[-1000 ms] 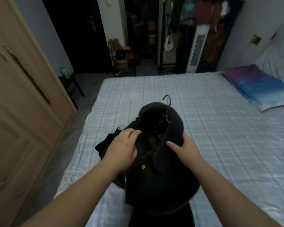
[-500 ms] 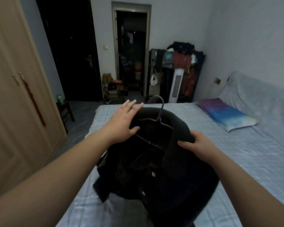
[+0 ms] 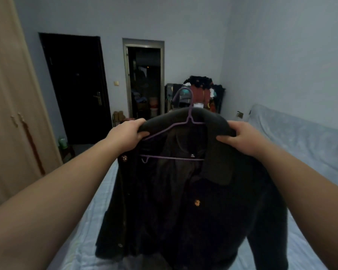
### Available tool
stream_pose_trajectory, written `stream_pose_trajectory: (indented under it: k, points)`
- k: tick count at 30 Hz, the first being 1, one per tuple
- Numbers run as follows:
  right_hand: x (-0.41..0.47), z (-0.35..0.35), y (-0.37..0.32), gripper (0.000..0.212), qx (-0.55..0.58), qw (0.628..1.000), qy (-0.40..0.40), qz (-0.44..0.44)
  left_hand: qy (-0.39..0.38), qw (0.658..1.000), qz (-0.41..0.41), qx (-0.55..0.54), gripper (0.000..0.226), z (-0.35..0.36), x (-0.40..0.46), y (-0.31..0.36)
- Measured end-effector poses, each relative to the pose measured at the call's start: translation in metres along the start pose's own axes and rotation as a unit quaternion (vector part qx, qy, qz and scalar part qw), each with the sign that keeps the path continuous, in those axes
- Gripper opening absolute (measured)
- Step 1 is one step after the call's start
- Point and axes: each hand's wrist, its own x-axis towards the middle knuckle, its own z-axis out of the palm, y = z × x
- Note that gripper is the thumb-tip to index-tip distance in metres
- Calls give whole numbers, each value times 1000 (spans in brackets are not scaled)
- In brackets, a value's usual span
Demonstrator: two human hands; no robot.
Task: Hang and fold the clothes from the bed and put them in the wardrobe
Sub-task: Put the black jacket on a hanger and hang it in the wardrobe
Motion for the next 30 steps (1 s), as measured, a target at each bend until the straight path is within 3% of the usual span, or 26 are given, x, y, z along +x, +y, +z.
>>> stream_pose_trajectory:
  k: [10,18,21,24,26,28,30]
  points:
    - [50,-49,7,15,-71,993,-89,-2,169,978,38,117,17,-51,25,35]
    - [89,-57,-4,1,-156,986,-64,-14,178,974,-23,140,17,-82,53,53]
    - [92,-67,-12,26,-163,985,-33,-54,192,965,-43,173,19,-79,53,39]
    - [91,-71,-16,53,-199,973,46,-109,197,968,-119,99,43,-63,49,22]
    - [90,-70,-14,59,-239,959,72,-134,200,955,-209,-67,55,-46,44,8]
    - [91,-69,-11,60,-257,949,79,-164,190,931,-242,-196,51,-25,38,-3]
    - [93,-63,-7,58,-287,941,58,-172,185,941,-213,-189,29,-13,33,-11]
